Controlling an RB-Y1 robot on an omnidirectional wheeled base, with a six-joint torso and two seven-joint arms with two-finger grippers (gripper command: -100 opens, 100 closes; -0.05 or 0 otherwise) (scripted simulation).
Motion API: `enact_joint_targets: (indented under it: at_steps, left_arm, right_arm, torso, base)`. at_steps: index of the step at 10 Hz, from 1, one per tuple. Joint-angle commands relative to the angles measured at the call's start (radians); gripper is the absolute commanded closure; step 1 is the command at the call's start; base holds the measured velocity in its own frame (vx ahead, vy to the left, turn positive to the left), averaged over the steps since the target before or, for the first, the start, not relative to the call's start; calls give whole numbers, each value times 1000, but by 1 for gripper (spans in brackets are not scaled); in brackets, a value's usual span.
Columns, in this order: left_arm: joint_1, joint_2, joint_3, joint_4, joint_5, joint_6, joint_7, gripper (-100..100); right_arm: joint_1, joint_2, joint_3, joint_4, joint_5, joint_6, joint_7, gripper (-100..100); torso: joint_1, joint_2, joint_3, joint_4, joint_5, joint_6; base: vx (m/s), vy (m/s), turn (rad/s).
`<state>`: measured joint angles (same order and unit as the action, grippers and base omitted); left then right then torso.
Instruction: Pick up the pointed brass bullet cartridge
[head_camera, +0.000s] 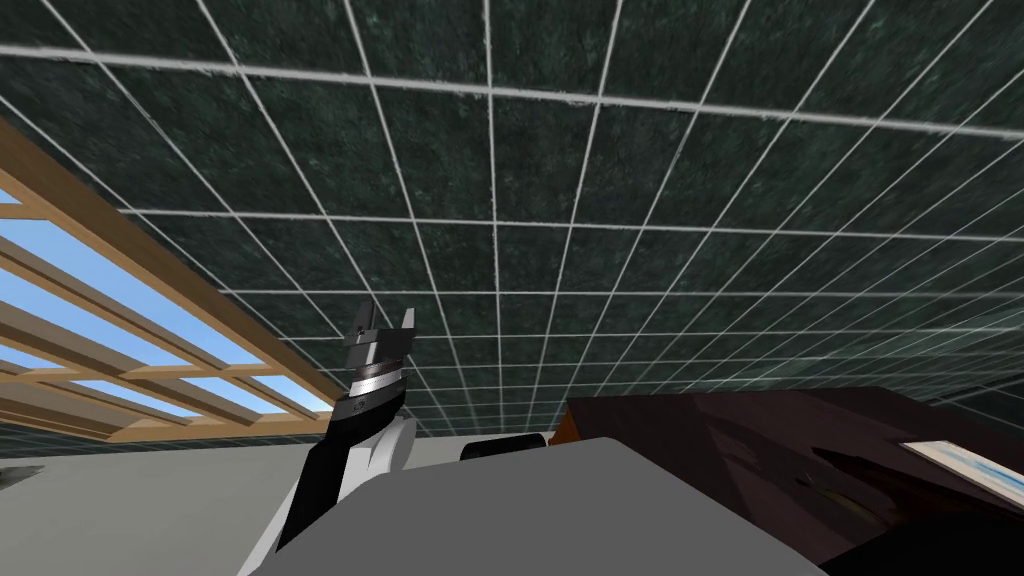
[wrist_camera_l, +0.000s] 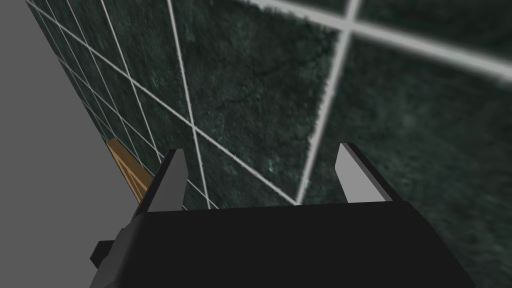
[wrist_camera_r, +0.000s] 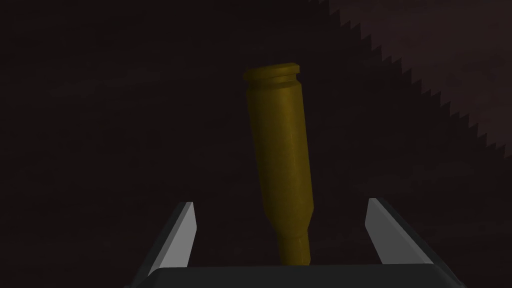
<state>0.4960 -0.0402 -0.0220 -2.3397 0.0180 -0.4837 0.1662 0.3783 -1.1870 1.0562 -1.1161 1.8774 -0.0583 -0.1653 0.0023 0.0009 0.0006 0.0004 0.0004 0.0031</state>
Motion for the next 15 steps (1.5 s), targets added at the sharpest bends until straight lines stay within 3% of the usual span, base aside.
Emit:
enact_joint_targets:
  at_steps: [1,2,3,4,5,6,8,9,10,11,12,15]
  left_arm:
    - [0,0,0,0,0,0,0,0]
    - [0,0,0,0,0,0,0,0]
    - [0,0,0,0,0,0,0,0]
    - [0,0,0,0,0,0,0,0]
    - [0,0,0,0,0,0,0,0]
    - [0,0,0,0,0,0,0,0]
    - [0,0,0,0,0,0,0,0]
    - [0,0,0,0,0,0,0,0]
    - [0,0,0,0,0,0,0,0]
    - [0,0,0,0,0,0,0,0]
    - [0,0,0,0,0,0,0,0]
    - [0,0,0,0,0,0,0,0]
  right_arm:
    - [5,2,-11,-1,-1,-5,29,-100]
    - [0,27,-48,45,-52,-37,69,-100]
    - [0,27,-48,45,-84,-37,99,-100]
    - [0,27,-48,45,-84,-37,130,-100]
    - [-6,51,-84,91,-137,-69,160,-100]
    - [-6,51,-84,91,-168,-69,201,-100]
    - [-6,51,-84,91,-168,-69,242,-100]
    - [-11,76,-121,136,-215,-101,277,-100]
    - [-11,76,-121,136,-251,-101,322,-100]
    - [-11,76,-121,136,-251,-101,349,-100]
    - [-17,101,-157,182,-301,-133,383,-100]
    - [-17,101,-157,182,-335,-133,444,-100]
  torso:
    - [0,0,0,0,0,0]
    - [0,-1,-1,0,0,0]
    - [0,0,0,0,0,-1]
    - [0,0,0,0,0,0]
    - [0,0,0,0,0,0]
    - [0,0,0,0,0,0]
    - [0,0,0,0,0,0]
    - [0,-1,-1,0,0,0]
    - [0,0,0,0,0,0]
    - [0,0,0,0,0,0]
    - [0,0,0,0,0,0]
    - [0,0,0,0,0,0]
  base:
    - [0,0,0]
    - [-29,12,90]
    - [-34,12,51]
    - [-18,6,-13]
    - [-37,8,65]
    - [-41,14,56]
    - [-11,8,-5]
    - [-30,18,84]
    - [-39,12,47]
    - [-17,4,-7]
    - [-32,18,81]
    - [-18,8,13]
